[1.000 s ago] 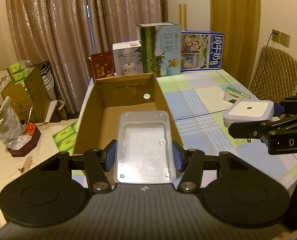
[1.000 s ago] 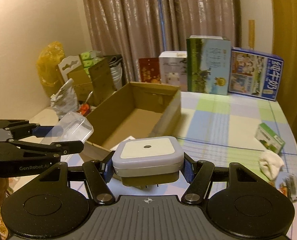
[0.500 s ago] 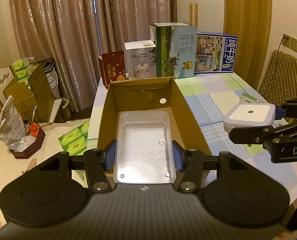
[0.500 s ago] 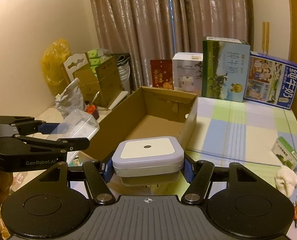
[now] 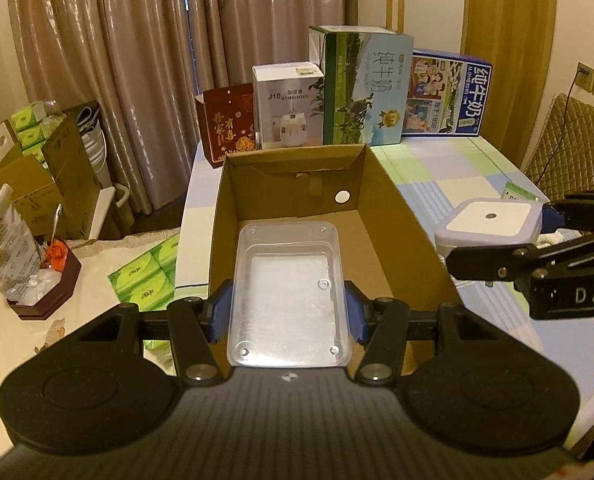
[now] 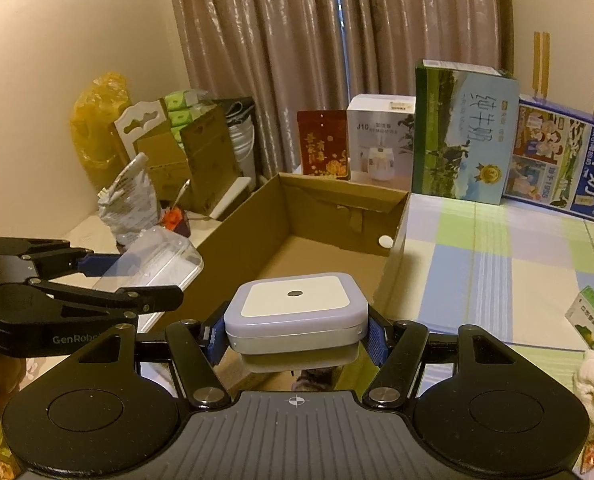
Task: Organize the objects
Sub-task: 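Lower the tray into the box with the left tool while the right tool drops the night light in, then withdraw both open tools from the box back over the table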
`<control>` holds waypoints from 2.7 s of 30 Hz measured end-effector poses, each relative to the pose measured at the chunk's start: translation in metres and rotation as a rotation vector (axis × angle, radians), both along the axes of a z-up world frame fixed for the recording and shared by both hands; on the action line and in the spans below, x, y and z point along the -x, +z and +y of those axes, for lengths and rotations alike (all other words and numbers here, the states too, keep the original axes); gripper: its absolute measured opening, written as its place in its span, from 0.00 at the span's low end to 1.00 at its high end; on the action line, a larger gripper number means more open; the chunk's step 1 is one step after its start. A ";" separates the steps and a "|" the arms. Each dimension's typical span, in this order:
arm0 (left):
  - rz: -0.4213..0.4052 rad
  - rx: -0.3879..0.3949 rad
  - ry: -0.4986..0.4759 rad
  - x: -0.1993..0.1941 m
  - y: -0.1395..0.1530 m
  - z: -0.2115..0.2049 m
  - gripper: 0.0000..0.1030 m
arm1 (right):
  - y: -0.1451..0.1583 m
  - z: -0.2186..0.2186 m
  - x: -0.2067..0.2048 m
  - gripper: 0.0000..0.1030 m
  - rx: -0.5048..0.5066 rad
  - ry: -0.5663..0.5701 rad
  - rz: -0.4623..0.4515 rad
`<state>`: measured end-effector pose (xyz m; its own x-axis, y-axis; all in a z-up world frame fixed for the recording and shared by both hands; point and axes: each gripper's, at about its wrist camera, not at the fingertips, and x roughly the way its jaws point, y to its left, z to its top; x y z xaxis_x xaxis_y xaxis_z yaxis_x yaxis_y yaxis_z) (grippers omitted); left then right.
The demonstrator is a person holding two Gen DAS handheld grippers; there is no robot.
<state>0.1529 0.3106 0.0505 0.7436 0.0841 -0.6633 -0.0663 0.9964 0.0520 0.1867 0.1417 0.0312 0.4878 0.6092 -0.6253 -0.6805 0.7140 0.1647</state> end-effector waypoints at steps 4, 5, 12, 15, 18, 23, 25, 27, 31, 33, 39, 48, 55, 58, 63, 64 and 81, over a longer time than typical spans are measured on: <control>0.013 0.002 -0.001 -0.011 -0.008 0.008 0.50 | -0.007 0.007 -0.014 0.60 0.001 -0.013 0.020; 0.016 0.003 0.000 -0.014 -0.010 0.010 0.50 | -0.009 0.009 -0.017 0.60 0.002 -0.016 0.025; 0.027 0.007 -0.003 -0.033 -0.023 0.018 0.50 | -0.024 0.017 -0.037 0.60 0.000 -0.031 0.062; 0.027 0.013 -0.006 -0.041 -0.027 0.020 0.50 | -0.029 0.020 -0.044 0.60 -0.007 -0.039 0.074; 0.028 0.017 -0.009 -0.048 -0.034 0.022 0.50 | -0.033 0.023 -0.051 0.60 -0.025 -0.040 0.081; 0.005 0.020 0.036 -0.052 -0.042 0.029 0.75 | -0.033 0.019 -0.060 0.74 -0.101 -0.042 0.091; 0.001 0.032 0.043 -0.049 -0.041 0.030 0.75 | -0.030 0.015 -0.060 0.77 -0.115 -0.044 0.079; 0.003 0.023 0.044 -0.045 -0.040 0.029 0.75 | -0.029 0.008 -0.059 0.77 -0.123 -0.056 0.084; -0.010 0.045 0.058 -0.031 -0.034 0.024 0.75 | -0.024 -0.010 -0.050 0.78 -0.127 -0.074 0.090; -0.015 0.052 0.069 -0.021 -0.031 0.019 0.75 | -0.021 -0.022 -0.043 0.79 -0.134 -0.086 0.091; -0.036 0.089 0.107 0.017 -0.018 -0.003 0.78 | -0.008 -0.064 -0.009 0.84 -0.135 -0.114 0.076; -0.058 0.110 0.123 0.065 0.001 -0.054 0.88 | 0.004 -0.115 0.047 0.89 -0.099 -0.123 0.030; -0.073 0.107 0.103 0.091 0.009 -0.098 0.97 | 0.005 -0.161 0.077 0.92 -0.076 -0.154 0.012; -0.081 0.118 0.094 0.098 0.011 -0.117 0.99 | 0.006 -0.182 0.087 0.94 -0.068 -0.175 0.005; -0.092 0.140 0.084 0.104 0.012 -0.147 0.99 | 0.008 -0.218 0.097 0.98 -0.064 -0.231 -0.010; -0.092 0.143 0.077 0.104 0.012 -0.152 0.99 | 0.008 -0.225 0.098 0.98 -0.065 -0.240 -0.009; -0.081 0.250 0.007 0.119 -0.004 -0.234 0.99 | -0.006 -0.331 0.112 0.98 -0.036 -0.429 0.002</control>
